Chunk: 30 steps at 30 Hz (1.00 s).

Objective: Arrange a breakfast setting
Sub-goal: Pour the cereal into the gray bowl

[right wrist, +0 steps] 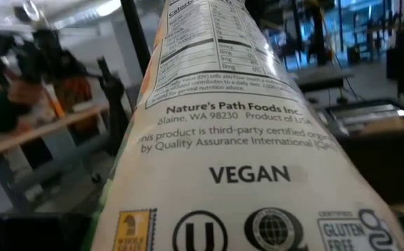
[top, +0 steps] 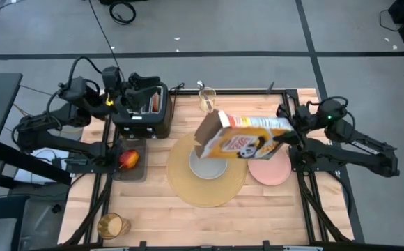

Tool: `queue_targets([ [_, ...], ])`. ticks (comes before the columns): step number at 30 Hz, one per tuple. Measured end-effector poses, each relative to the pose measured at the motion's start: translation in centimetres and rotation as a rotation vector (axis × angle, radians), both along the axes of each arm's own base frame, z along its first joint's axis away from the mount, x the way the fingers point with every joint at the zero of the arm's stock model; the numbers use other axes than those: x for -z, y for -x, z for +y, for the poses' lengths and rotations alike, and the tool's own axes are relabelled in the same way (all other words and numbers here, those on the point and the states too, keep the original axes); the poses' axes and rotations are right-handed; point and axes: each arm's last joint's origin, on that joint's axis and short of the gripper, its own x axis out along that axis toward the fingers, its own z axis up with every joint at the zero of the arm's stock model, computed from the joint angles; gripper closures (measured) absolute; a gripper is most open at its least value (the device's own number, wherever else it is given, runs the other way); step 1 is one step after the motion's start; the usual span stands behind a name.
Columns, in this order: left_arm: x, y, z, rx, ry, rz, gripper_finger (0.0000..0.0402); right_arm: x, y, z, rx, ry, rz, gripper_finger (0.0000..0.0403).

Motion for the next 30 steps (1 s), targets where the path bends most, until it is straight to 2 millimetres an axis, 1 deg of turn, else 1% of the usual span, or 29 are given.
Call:
queue_targets([
  [5,0.8,-1.5,-0.7,-0.03,0.034,0.048,0.0091,1.3,0.8,0.4,0.011,0.053,0.092,0.0153],
  [12,2.4,-4.4,-1.6,-0.049,0.056,0.132,0.0091,2.2,0.9,0.4,0.023,0.093,0.16,0.0153],
  [18,4.0,-6.2,-1.7,-0.048,0.087,0.227,0.0091,2.9,0.8,0.2,0.058,0.145,0.228,0.0154],
  [22,5.8,-6.9,-1.7,-0.046,0.161,0.36,0.0091,3.4,0.5,0.0,0.06,0.174,0.293,0.0154],
  [27,8.4,-7.8,-1.9,-0.048,0.278,0.551,0.0091,2.9,0.0,-0.3,0.054,0.24,0.38,0.0155],
  [30,9.7,-7.7,-2.2,-0.047,0.317,0.661,0.0091,2.5,-0.5,-0.5,0.054,0.279,0.425,0.0155],
])
